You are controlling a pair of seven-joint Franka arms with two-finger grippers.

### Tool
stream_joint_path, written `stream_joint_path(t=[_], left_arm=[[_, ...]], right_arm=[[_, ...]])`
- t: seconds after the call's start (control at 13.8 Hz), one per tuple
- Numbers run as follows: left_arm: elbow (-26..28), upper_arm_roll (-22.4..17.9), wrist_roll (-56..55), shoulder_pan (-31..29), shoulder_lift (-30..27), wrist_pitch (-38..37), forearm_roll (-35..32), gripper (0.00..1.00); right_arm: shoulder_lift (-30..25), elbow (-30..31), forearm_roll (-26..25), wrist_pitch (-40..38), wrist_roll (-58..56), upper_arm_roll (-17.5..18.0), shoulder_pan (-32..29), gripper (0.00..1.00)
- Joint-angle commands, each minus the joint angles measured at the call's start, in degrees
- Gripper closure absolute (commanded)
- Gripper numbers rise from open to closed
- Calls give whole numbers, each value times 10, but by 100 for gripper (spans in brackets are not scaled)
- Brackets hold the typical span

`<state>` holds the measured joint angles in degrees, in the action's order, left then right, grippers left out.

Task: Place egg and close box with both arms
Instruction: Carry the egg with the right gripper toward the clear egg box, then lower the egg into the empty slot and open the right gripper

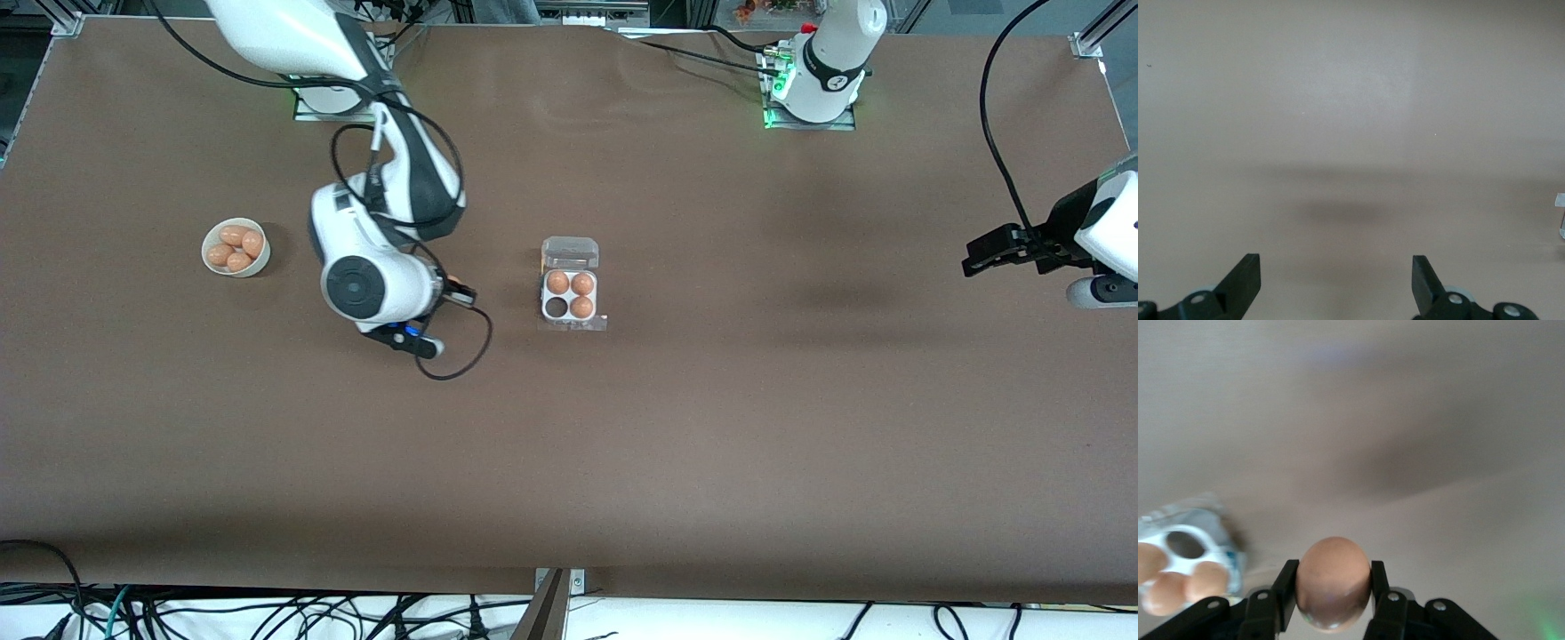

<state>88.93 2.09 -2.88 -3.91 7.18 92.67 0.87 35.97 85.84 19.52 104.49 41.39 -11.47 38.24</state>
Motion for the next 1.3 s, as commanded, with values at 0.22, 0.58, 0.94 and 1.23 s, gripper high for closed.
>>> stream_joint_path(t=[0.22, 0.58, 0.94, 1.23], left_arm=[[-17, -2, 12, -1, 6, -9, 4, 0], [-17, -2, 12, -1, 6, -9, 4, 0], [-17, -2, 12, -1, 6, -9, 4, 0], [-17, -2, 12, -1, 6, -9, 4, 0]], right_arm=[[70, -83, 28, 76, 88, 29, 40, 61], [87, -83, 28, 118, 105, 68, 40, 61], [98, -83, 29, 118, 103, 71, 46, 60], [101, -84, 29, 120, 102, 71, 46, 60]])
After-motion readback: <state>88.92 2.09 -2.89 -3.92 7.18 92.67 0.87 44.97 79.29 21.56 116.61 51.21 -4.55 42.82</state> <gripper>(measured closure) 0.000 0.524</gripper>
